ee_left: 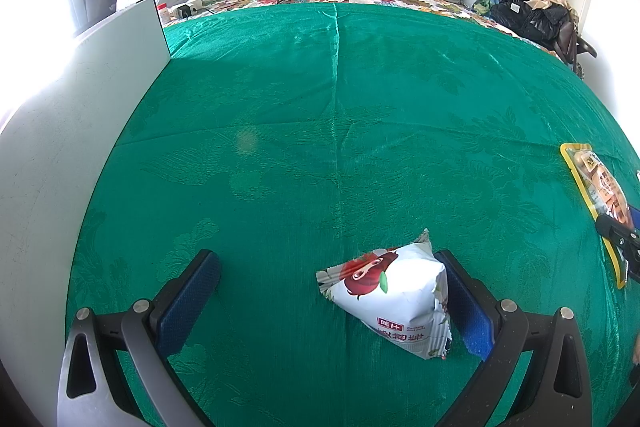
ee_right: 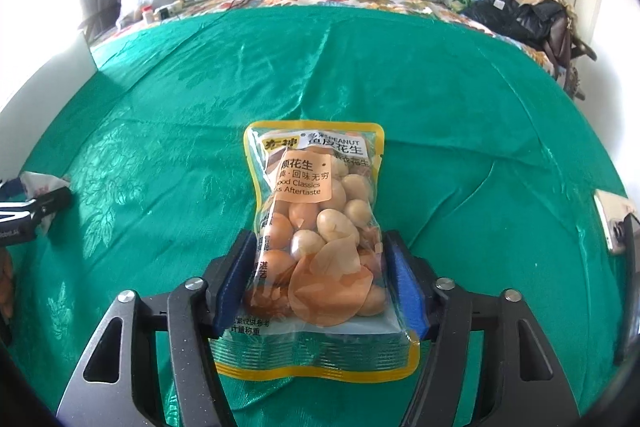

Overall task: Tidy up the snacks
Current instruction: 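Hold the white bag in the left gripper while the right gripper holds the peanut pack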

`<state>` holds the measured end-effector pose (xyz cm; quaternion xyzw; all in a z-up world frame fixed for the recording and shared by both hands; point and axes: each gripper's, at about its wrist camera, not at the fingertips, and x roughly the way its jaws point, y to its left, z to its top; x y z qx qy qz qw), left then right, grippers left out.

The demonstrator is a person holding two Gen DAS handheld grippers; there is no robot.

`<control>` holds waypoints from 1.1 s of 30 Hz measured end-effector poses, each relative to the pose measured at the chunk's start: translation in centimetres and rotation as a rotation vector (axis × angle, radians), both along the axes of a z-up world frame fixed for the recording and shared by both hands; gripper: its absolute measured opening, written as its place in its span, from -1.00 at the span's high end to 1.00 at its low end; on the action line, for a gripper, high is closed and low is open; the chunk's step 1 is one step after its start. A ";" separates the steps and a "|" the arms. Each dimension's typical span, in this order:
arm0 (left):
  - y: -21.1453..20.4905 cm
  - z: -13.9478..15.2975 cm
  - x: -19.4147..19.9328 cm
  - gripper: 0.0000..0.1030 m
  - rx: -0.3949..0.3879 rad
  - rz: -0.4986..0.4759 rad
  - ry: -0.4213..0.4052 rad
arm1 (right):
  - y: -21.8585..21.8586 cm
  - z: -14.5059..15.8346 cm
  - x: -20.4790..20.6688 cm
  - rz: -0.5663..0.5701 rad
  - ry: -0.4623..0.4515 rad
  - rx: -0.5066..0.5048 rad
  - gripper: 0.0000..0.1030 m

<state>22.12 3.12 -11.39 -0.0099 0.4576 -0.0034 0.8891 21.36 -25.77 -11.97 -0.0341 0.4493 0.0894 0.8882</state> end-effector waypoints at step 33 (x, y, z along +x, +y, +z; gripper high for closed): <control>0.0 0.0 0.0 -1.00 0.001 0.000 -0.001 | 0.4 0.0 -0.1 0.023 0.012 0.003 -0.65</control>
